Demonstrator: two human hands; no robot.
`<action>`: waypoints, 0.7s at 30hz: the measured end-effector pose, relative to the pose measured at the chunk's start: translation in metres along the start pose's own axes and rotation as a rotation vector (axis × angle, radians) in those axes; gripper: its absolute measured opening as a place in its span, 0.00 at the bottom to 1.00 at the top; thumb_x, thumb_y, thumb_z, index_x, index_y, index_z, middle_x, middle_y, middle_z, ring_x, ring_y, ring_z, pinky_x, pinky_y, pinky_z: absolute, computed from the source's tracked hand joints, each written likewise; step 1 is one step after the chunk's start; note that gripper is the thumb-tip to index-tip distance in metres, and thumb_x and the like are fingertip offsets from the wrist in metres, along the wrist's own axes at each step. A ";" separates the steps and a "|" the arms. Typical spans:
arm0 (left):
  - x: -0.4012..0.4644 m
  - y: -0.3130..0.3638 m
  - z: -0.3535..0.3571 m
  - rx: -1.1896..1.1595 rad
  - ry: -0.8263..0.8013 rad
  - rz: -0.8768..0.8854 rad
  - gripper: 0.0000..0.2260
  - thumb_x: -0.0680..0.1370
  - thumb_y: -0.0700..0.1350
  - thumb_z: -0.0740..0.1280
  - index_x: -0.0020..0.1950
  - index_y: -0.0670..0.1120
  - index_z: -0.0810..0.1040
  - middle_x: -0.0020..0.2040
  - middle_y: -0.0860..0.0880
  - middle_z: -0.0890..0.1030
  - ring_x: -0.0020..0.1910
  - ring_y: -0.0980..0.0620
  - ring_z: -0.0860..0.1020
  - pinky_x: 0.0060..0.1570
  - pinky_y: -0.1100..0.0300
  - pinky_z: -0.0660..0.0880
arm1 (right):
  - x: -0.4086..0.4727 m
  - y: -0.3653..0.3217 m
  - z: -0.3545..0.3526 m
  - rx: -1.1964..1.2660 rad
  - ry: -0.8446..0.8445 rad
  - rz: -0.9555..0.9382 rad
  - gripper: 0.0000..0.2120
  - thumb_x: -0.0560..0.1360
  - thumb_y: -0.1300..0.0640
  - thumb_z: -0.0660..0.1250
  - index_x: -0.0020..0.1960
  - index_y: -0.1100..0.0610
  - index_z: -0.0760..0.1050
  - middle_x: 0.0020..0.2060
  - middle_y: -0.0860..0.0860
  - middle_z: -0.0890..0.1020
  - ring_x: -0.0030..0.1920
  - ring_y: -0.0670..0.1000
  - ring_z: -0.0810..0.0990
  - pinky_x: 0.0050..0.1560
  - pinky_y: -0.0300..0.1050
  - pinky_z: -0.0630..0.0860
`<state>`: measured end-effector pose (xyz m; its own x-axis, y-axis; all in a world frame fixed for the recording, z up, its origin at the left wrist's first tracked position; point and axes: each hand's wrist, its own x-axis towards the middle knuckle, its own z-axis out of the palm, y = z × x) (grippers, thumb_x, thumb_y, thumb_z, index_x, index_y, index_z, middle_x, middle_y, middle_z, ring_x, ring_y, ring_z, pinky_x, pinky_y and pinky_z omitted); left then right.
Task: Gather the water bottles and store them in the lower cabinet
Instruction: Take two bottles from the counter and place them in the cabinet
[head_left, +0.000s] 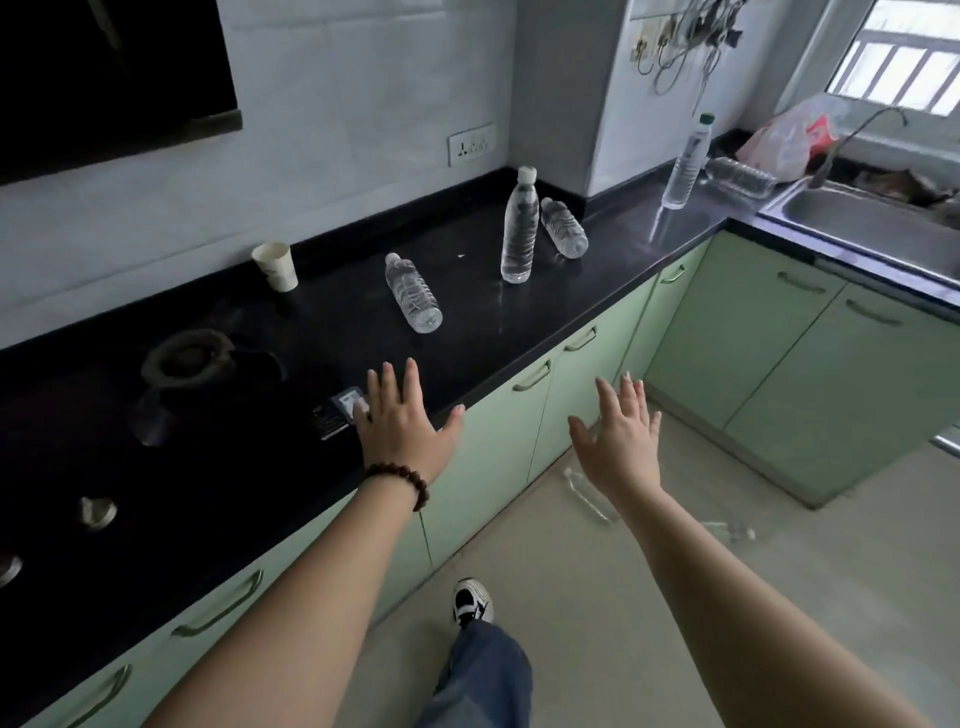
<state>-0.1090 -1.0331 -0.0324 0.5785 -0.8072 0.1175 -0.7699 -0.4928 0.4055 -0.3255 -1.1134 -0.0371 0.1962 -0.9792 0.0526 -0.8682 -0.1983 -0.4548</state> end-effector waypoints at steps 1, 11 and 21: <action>0.023 0.001 0.007 -0.002 0.008 -0.010 0.38 0.76 0.63 0.61 0.79 0.47 0.52 0.79 0.41 0.53 0.78 0.44 0.47 0.74 0.41 0.49 | 0.023 -0.004 0.006 -0.011 -0.012 -0.012 0.32 0.78 0.44 0.58 0.77 0.50 0.51 0.78 0.52 0.46 0.77 0.51 0.40 0.76 0.54 0.38; 0.230 0.011 0.047 -0.027 -0.038 -0.136 0.39 0.75 0.64 0.62 0.79 0.48 0.51 0.79 0.41 0.52 0.78 0.42 0.48 0.74 0.41 0.51 | 0.243 -0.056 0.045 -0.006 -0.038 -0.055 0.30 0.78 0.46 0.60 0.77 0.51 0.55 0.78 0.54 0.50 0.78 0.53 0.42 0.76 0.57 0.43; 0.339 0.032 0.095 -0.042 -0.140 -0.538 0.53 0.67 0.71 0.66 0.78 0.45 0.43 0.73 0.40 0.62 0.69 0.39 0.66 0.61 0.38 0.70 | 0.330 -0.050 0.074 0.016 -0.112 -0.048 0.33 0.76 0.46 0.63 0.77 0.52 0.53 0.78 0.55 0.50 0.78 0.53 0.43 0.76 0.56 0.44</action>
<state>0.0369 -1.3536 -0.0659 0.8437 -0.4820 -0.2362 -0.3626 -0.8362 0.4114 -0.1832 -1.4234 -0.0629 0.2873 -0.9575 -0.0246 -0.8494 -0.2428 -0.4687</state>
